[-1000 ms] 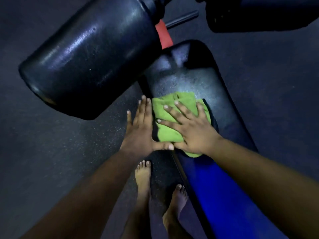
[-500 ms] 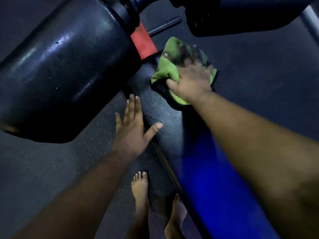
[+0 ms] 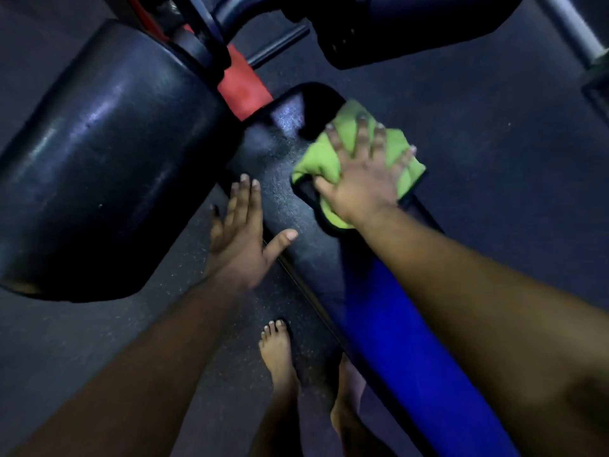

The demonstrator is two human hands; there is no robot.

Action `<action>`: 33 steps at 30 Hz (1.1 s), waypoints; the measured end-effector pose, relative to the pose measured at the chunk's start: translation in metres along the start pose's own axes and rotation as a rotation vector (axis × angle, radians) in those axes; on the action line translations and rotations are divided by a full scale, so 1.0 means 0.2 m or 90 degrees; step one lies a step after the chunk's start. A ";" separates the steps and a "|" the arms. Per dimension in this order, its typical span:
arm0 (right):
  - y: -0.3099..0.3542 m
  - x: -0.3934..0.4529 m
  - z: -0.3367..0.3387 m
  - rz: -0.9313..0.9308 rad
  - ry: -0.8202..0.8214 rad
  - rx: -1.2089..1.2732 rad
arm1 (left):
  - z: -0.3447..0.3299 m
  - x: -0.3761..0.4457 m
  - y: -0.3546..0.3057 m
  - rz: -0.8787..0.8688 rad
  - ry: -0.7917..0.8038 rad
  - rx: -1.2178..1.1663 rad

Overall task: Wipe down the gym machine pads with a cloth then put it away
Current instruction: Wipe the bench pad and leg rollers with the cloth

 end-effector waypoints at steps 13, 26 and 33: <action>-0.26 -0.34 -0.10 -0.065 0.036 0.060 | -0.08 0.08 -0.23 -0.193 0.080 0.247; -0.40 -0.73 -0.21 -0.151 0.072 0.062 | -0.05 0.08 -0.29 -0.253 0.086 0.231; -0.04 -0.69 -0.22 0.061 0.030 0.051 | 0.00 0.08 -0.29 -0.252 0.029 0.148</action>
Point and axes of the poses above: each hand's wrist, its own x-axis towards the middle knuckle, its own z-axis out of the back of the hand, y = z × x, the point moved 9 cm from there along x, towards the middle knuckle, and after that the axes turned 3 degrees about x, right-handed, at the moved point
